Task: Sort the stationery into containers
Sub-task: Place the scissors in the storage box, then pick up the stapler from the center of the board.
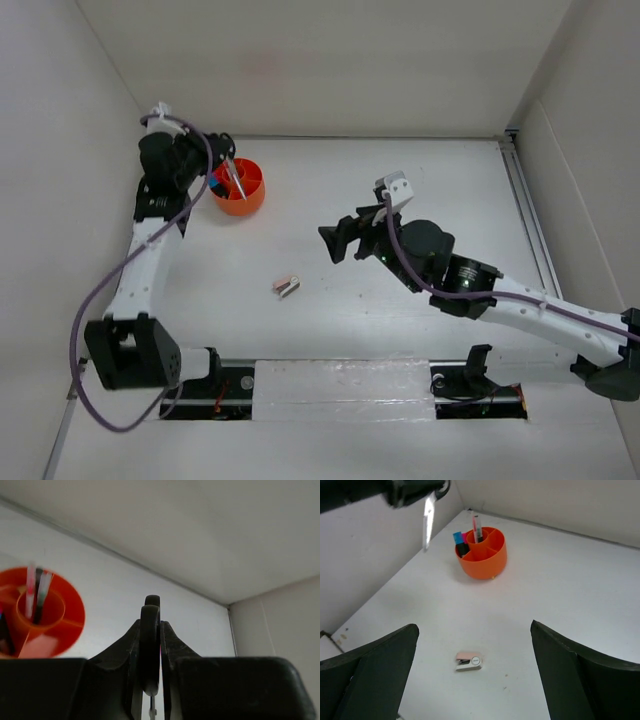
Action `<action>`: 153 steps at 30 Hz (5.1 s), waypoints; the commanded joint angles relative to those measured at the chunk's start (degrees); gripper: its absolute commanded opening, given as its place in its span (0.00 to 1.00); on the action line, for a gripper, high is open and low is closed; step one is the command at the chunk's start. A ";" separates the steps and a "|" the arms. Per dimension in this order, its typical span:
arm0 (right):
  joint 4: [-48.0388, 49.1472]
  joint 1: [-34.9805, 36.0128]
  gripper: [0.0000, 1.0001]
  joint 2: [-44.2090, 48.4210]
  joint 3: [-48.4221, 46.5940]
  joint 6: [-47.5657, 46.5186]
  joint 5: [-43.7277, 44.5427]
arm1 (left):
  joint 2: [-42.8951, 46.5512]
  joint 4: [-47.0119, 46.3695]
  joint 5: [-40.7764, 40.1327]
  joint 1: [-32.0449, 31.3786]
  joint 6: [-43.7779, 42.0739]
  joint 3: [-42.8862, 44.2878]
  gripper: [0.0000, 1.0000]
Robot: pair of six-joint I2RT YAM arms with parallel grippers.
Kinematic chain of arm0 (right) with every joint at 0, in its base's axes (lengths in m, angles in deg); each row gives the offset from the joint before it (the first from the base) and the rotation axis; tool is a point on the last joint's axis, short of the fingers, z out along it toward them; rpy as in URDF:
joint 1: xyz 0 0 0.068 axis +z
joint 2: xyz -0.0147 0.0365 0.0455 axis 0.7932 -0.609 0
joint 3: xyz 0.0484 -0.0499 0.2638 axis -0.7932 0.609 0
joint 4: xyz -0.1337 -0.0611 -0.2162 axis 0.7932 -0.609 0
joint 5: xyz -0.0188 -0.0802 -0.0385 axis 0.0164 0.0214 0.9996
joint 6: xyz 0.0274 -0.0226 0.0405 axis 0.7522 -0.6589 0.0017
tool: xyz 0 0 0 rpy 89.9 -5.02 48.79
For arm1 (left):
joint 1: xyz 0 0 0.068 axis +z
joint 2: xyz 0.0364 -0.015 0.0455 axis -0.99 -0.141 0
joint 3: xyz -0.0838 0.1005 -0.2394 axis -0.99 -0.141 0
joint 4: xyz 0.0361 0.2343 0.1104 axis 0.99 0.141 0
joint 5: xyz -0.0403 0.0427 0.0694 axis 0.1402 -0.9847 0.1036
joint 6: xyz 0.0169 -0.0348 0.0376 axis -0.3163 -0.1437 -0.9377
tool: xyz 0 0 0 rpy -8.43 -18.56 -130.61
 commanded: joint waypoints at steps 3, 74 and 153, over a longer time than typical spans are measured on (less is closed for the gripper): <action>-2.95 2.15 1.00 5.66 5.41 6.29 -1.11 | -16.07 4.02 -30.28 -13.20 -8.90 26.25 0.00; 0.39 7.07 1.00 8.74 24.24 16.66 -12.01 | -50.73 -48.43 -75.85 -19.56 -42.41 19.88 0.00; -10.86 7.07 1.00 -8.20 8.78 17.47 -4.88 | 11.30 37.79 -48.96 -25.71 -1.63 11.47 1.00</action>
